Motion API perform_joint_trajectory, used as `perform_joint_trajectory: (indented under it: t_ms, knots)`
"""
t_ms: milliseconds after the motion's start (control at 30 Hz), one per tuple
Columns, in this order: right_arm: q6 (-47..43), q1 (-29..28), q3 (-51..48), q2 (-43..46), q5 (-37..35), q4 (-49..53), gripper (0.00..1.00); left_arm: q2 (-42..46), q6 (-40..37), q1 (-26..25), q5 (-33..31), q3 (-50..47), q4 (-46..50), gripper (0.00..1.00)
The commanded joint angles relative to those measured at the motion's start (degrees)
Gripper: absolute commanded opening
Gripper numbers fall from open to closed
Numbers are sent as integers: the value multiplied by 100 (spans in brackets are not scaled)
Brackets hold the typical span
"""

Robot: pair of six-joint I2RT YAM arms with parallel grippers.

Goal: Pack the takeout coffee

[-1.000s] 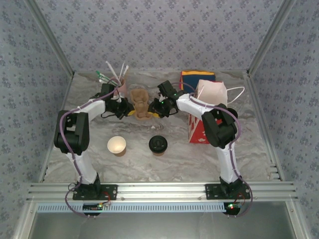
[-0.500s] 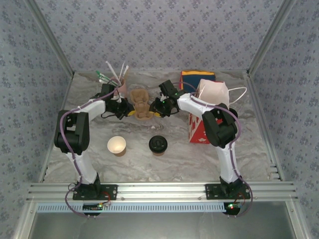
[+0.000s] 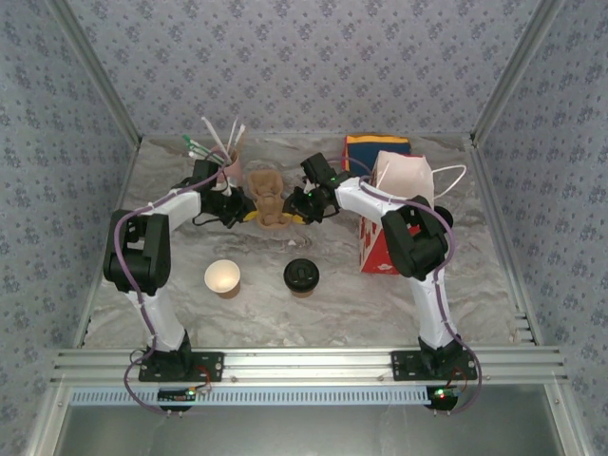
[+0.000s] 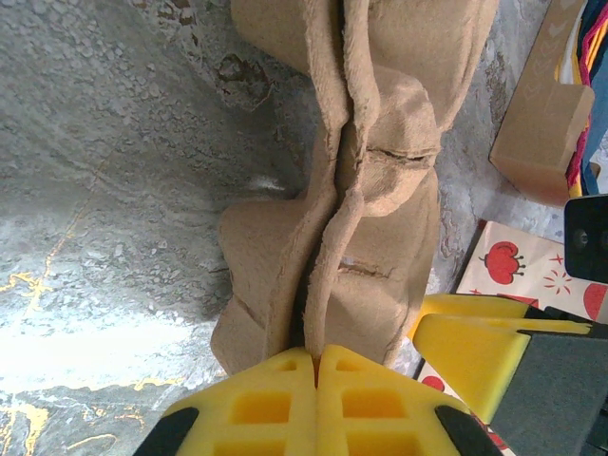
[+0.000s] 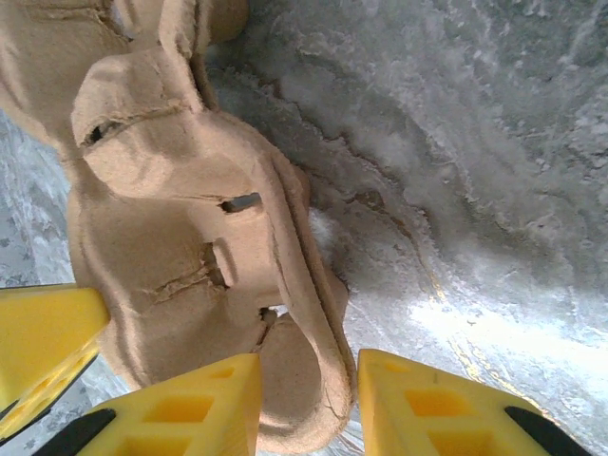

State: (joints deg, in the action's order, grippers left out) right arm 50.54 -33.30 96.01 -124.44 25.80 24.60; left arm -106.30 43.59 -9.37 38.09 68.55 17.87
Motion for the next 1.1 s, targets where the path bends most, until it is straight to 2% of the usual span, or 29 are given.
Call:
perform_joint_trajectory:
  t_ms: [0, 500, 767, 1067]
  knots:
    - [-110, -38, 154, 7, 111, 45, 32, -124, -53, 31, 104, 34, 59, 5]
    - [75, -45, -11, -10, 425, -493, 31, -189, -56, 30, 133, 8, 37, 7]
    - [436, 56, -401, -26, 761, -1210, 31, -223, -70, 27, 140, 18, 40, 16]
    - [506, 34, -434, -60, 952, -1534, 29, -251, -78, 29, 150, 60, 50, 18]
